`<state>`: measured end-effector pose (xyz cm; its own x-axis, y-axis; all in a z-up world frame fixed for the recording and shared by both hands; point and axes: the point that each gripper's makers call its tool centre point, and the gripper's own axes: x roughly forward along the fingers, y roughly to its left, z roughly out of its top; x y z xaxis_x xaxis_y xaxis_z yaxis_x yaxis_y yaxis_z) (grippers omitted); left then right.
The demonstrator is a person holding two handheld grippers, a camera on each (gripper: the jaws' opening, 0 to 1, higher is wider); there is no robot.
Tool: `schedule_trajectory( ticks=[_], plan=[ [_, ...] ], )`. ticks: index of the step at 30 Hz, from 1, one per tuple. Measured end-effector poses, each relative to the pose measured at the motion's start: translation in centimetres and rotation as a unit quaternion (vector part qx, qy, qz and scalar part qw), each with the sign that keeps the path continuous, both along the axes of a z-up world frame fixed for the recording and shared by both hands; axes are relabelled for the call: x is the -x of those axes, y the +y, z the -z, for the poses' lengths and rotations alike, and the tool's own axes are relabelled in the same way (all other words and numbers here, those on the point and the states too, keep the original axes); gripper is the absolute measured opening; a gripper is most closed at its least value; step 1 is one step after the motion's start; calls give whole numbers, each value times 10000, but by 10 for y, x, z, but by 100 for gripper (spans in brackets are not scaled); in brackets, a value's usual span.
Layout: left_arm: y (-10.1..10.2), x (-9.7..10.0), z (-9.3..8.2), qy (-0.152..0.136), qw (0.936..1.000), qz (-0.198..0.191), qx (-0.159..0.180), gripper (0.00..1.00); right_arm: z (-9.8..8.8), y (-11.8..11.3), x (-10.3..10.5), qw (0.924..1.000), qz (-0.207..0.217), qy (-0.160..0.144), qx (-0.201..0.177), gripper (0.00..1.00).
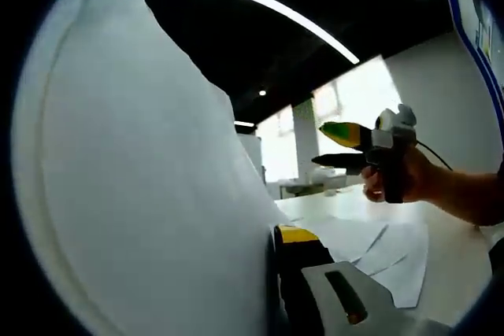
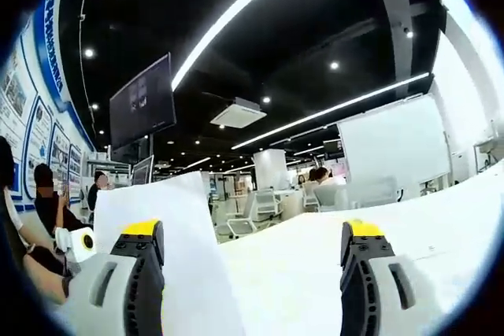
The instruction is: Organize the stack of printing papers by aligning and flattening the scattered papers on the table
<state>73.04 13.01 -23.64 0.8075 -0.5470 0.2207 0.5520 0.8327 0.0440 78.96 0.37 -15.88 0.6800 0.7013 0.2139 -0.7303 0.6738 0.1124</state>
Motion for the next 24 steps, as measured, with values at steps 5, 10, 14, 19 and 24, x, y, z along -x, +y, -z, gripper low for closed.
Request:
schedule_trajectory(
  ticks=[5, 10, 14, 19, 24],
  plan=[
    [-1, 1, 0, 2, 10000, 6, 8, 9, 1, -5, 1, 10000, 43, 7, 19, 88],
    [-2, 2, -1, -3, 10000, 18, 16, 9, 0, -11, 3, 10000, 61, -2, -26, 88],
    [-2, 3, -1, -2, 10000, 20, 21, 9, 2, -14, 3, 9999, 109, 6, 21, 88],
    [-3, 3, -1, 0, 10000, 26, 31, 9, 5, -17, 6, 9999, 120, 12, 25, 88],
    [-3, 4, -1, 0, 10000, 21, 32, 9, 10, -21, 8, 9998, 175, 18, 87, 88]
  ],
)
